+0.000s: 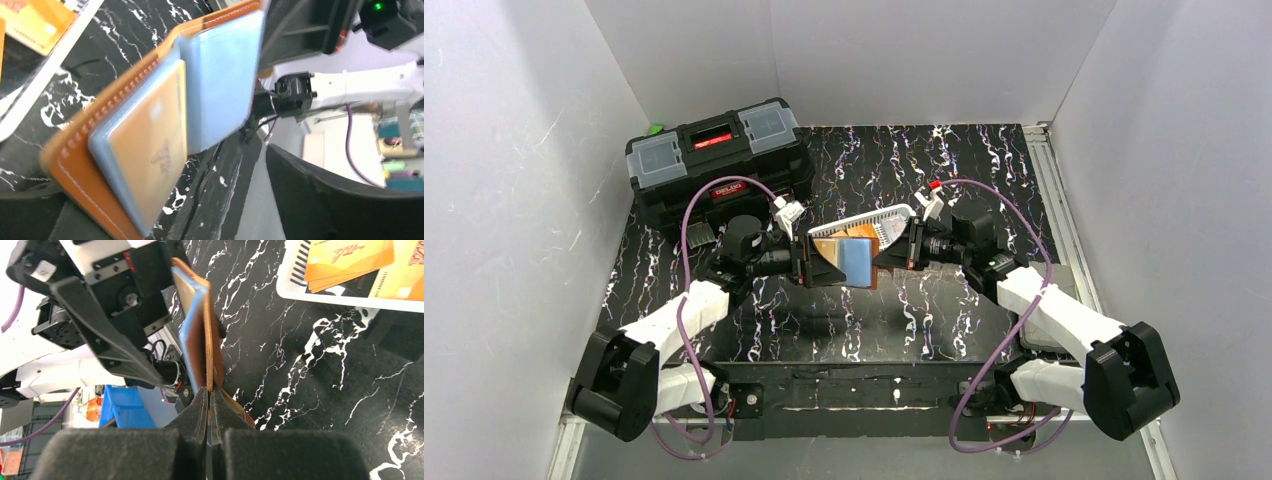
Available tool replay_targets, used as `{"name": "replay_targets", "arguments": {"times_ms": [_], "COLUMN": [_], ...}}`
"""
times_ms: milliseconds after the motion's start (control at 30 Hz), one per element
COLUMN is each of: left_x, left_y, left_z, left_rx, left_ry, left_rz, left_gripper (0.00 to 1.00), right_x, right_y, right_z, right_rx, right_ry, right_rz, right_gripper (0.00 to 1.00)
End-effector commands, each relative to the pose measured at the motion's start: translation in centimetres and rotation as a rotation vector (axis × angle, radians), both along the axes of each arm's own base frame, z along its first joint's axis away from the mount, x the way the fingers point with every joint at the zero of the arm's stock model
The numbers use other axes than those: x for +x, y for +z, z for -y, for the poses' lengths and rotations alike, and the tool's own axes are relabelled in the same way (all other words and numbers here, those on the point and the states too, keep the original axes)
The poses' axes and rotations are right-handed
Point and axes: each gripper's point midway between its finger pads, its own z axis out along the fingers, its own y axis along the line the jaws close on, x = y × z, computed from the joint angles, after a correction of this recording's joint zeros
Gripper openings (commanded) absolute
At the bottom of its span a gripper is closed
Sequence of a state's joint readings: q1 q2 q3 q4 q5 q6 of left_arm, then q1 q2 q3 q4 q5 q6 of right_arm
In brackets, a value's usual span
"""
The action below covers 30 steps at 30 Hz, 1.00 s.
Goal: Put the credit cards into the card holder
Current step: Place the card holder at the center of the board.
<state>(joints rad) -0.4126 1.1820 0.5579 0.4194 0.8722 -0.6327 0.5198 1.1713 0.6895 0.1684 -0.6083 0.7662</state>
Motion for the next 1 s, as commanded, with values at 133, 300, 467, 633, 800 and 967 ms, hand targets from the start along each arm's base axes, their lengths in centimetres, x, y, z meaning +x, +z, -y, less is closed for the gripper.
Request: {"name": "replay_targets", "arguments": {"times_ms": [133, 300, 467, 633, 800, 967], "left_x": [0.4, 0.6, 0.3, 0.0, -0.4, -1.8], "left_y": [-5.7, -7.2, -7.6, -7.1, -5.3, -3.6], "left_z": [-2.8, -4.3, -5.1, -5.4, -5.3, -5.0], "left_rx": [0.248, 0.349, 0.394, 0.415, 0.421, 0.394], "left_ry": [0.105, 0.163, 0.183, 0.185, 0.112, 0.012], "left_rz": [0.031, 0.024, 0.001, -0.006, 0.053, 0.125], "left_gripper": [0.98, 0.98, 0.98, 0.98, 0.98, 0.98], "right_x": [-0.8, -2.0, -2.8, -3.0, -3.4, -3.5], "right_y": [-2.1, -8.1, -10.8, -11.7, -12.1, -12.6], "right_z": [-0.8, -0.8, -0.8, -0.2, 0.4, 1.0], "right_rx": [-0.034, -0.123, -0.197, -0.267, -0.298, -0.338], "right_ry": [0.101, 0.158, 0.169, 0.161, 0.159, 0.155], "right_rz": [-0.087, -0.273, -0.316, -0.317, -0.304, -0.303], "right_gripper": [0.01, 0.01, 0.01, 0.01, 0.01, 0.07]}}
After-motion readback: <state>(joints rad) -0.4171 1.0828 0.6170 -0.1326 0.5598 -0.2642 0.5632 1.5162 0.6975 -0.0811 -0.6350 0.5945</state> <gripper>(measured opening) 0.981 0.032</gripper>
